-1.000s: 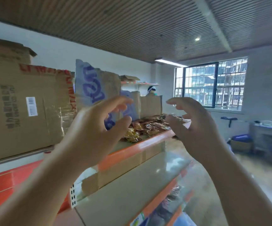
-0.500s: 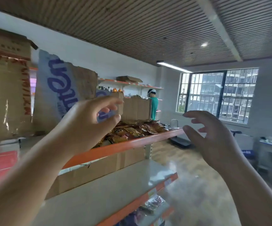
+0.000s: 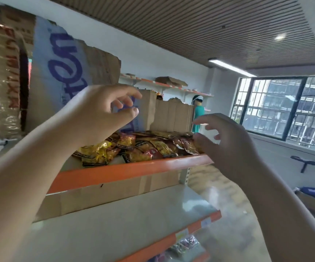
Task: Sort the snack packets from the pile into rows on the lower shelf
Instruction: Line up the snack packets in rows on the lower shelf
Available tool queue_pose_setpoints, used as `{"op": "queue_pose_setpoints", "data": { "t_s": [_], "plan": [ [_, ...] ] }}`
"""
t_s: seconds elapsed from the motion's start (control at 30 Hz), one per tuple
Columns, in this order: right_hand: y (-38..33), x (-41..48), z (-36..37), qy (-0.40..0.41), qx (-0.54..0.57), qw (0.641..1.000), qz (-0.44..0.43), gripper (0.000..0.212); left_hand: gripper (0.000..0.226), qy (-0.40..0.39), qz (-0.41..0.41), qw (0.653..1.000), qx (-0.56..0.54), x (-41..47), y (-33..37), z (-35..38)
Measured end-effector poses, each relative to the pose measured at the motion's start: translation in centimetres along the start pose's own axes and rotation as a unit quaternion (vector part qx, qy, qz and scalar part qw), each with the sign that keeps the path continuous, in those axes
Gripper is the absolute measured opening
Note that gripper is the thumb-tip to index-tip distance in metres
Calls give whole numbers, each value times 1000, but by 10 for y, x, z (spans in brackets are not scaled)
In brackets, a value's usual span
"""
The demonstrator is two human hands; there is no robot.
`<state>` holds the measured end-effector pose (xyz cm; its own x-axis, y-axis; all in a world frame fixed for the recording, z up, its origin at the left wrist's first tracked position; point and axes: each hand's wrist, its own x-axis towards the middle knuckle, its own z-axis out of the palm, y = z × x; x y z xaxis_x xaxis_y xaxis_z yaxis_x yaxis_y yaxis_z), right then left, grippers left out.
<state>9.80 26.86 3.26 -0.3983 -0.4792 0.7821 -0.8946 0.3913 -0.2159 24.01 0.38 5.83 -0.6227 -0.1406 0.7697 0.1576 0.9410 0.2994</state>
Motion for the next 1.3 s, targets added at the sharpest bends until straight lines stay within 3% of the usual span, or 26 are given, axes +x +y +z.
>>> {"op": "queue_pose_setpoints", "data": {
  "t_s": [0.13,0.27,0.43,0.53,0.63,0.73,0.83,0.93,1.1,1.23,1.3],
  "plan": [
    [22,41,38,-24,-1,999,-48,37,41,7,-38,999,14,17,-33,17],
    [58,85,77,-108,-16,994,-7,33,47,-42,-100,988,112,35,-64,34],
    [103,126,147,-226,-115,966,47,24,50,-136,-215,934,253,44,-99,50],
    [114,143,181,-334,-214,916,59,44,49,-192,-277,893,297,39,-112,60],
    [122,151,204,-385,-204,899,55,55,57,-247,-328,853,321,30,-117,68],
    [124,149,204,-390,-175,903,31,45,63,-245,-352,841,330,27,-110,72],
    [129,148,196,-391,-114,913,13,28,68,-223,-375,837,330,24,-101,74],
    [143,149,181,-373,-52,926,-13,32,70,-187,-398,833,336,22,-90,77],
    [161,151,175,-259,71,959,-88,30,71,-86,-395,857,321,33,-70,90],
    [169,146,184,-353,82,922,-135,33,55,-28,-326,904,277,42,-47,135],
    [175,146,182,-393,76,903,-155,36,59,-7,-305,912,276,42,-40,159]
  ]
}}
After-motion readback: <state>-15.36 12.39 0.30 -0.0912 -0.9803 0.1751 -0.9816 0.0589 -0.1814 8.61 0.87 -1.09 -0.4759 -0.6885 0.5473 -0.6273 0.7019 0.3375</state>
